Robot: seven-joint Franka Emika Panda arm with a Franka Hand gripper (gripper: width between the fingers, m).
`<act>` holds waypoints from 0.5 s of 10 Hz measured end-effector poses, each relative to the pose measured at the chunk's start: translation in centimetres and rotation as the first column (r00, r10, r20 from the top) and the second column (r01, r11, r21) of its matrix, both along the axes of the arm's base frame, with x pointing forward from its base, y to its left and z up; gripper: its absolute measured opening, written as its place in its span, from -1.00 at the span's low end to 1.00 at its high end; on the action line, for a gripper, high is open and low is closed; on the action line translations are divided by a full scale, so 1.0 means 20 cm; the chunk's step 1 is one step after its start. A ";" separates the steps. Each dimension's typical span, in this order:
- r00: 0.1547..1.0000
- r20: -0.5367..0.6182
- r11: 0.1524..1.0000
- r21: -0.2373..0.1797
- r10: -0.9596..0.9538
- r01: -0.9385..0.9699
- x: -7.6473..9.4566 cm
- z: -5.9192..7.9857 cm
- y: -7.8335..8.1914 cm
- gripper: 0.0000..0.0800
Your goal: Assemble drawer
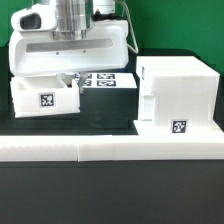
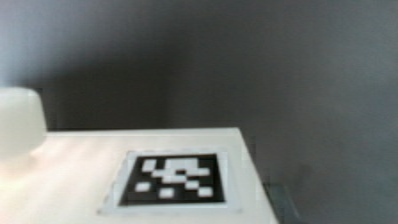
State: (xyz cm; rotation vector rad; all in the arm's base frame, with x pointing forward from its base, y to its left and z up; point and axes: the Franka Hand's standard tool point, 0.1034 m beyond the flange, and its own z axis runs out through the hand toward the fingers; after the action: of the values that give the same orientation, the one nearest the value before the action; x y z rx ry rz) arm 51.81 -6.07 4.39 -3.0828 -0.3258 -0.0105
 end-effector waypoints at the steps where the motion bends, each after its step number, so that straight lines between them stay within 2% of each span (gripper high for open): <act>1: 0.999 0.002 0.999 0.005 0.049 -0.049 0.02 0.01 0.01 -0.89; 5: 0.993 0.009 0.993 0.000 0.116 -0.116 0.02 0.01 0.00 -0.89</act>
Offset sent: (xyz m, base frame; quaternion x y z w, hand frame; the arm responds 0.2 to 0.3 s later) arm 0.0000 0.0000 0.0000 0.0000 0.0000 0.0000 1.0000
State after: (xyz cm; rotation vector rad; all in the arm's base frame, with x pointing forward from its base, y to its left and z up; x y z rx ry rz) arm 52.28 -6.05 4.58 -3.0590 -0.5048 -0.0205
